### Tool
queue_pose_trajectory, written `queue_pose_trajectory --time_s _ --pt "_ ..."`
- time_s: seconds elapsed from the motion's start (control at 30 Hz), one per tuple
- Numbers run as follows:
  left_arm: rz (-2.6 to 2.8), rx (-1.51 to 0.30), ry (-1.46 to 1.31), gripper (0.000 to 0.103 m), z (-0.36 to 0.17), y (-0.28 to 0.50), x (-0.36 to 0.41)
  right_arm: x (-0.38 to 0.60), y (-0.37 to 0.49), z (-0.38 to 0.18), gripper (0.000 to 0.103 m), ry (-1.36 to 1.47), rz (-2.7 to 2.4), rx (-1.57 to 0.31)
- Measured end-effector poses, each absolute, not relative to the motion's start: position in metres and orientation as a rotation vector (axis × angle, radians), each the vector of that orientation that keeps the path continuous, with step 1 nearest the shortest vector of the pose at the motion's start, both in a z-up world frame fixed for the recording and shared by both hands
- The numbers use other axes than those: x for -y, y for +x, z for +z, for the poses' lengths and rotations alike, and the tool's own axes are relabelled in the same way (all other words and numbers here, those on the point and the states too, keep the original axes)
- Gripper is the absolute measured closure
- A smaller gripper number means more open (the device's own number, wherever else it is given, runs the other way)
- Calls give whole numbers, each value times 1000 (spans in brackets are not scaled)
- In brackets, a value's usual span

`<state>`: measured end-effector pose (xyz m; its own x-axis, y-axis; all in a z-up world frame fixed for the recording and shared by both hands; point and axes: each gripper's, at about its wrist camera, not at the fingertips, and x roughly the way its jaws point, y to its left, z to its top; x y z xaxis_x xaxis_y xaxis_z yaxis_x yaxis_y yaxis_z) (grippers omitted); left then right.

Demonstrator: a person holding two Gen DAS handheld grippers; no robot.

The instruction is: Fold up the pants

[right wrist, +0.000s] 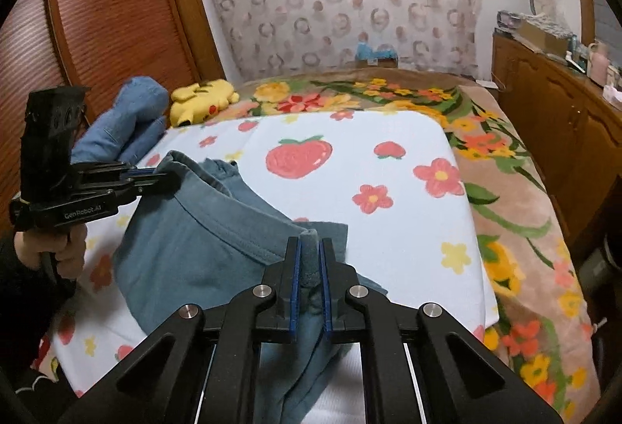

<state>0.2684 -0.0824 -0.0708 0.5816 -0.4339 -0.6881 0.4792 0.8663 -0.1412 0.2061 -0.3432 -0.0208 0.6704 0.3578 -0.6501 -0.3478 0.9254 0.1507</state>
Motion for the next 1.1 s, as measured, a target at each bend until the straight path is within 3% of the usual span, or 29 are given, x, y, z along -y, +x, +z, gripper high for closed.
queue_pose_trajectory --time_s 0.1,0.2,0.33,0.4,0.47,0.5,1.1 --pt "-538 -787 54 91 -71 269 81 338 209 -23 94 -4 381 -752" --pt "-527 -788 58 82 -69 267 78 338 210 -20 90 1 374 -761" --pt "-505 -773 78 54 -65 262 74 341 208 -17 82 4 354 -765" --pt "-510 -770 69 53 -64 260 70 341 208 -16 69 3 353 -763" --pt "-505 -775 73 33 -64 259 68 342 210 -18 66 0 349 -770" --pt "-502 -774 76 29 -65 258 67 341 211 -19 66 -2 347 -777" --pt "-469 -797 93 27 -71 233 57 348 243 -26 65 33 397 -851"
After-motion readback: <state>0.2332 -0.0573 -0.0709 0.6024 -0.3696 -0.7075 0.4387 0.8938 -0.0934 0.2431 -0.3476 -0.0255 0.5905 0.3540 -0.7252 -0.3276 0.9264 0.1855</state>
